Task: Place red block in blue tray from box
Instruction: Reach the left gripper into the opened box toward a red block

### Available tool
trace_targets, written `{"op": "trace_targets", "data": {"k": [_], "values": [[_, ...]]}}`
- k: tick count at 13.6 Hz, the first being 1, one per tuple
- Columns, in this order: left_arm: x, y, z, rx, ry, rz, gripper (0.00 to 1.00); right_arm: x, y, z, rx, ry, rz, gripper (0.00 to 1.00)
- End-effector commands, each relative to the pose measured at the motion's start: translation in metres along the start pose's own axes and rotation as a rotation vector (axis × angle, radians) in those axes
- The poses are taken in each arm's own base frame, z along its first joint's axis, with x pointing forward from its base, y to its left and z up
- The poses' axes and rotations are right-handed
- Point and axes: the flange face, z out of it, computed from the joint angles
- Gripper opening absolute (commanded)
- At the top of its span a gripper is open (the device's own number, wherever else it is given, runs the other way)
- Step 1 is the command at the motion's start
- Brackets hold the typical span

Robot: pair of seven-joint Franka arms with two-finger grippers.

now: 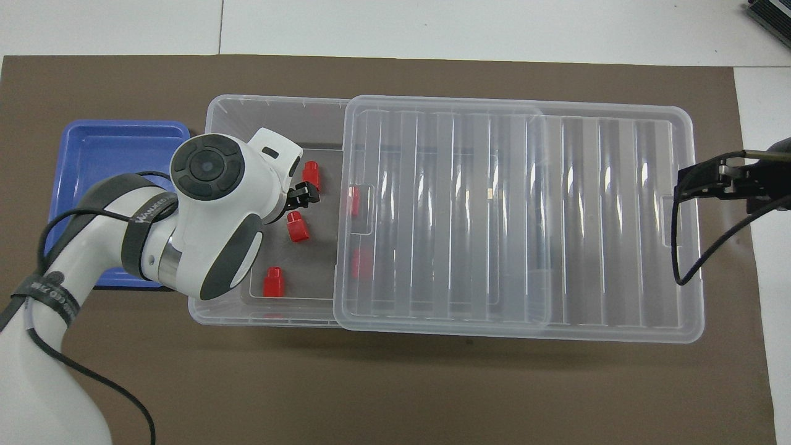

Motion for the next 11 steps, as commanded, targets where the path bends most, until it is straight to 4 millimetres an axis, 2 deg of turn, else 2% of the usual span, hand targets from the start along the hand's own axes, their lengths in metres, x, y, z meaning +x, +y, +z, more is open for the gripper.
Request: {"op": "trace_targets", "data": {"k": [1, 2, 4, 9, 11], "values": [[0.000, 0.005, 0.031, 0.012, 0.014, -0.008, 1.00, -0.003, 0.003, 0.005, 0.000, -0.013, 0.010, 1.00], [-0.003, 0.004, 0.050, 0.007, 0.014, -0.006, 1.00, -0.004, 0.007, 0.005, 0.001, -0.017, 0.011, 1.00], [-0.014, -0.002, 0.069, -0.007, 0.022, -0.002, 1.00, -0.005, 0.008, 0.005, 0.003, -0.019, 0.011, 1.00], [-0.013, -0.008, 0.076, -0.008, 0.020, -0.012, 1.00, -0.006, 0.007, 0.004, 0.000, -0.024, 0.010, 1.00], [-0.016, -0.009, 0.080, -0.004, 0.016, -0.010, 0.94, -0.006, 0.008, 0.004, 0.001, -0.025, 0.011, 1.00]]}}
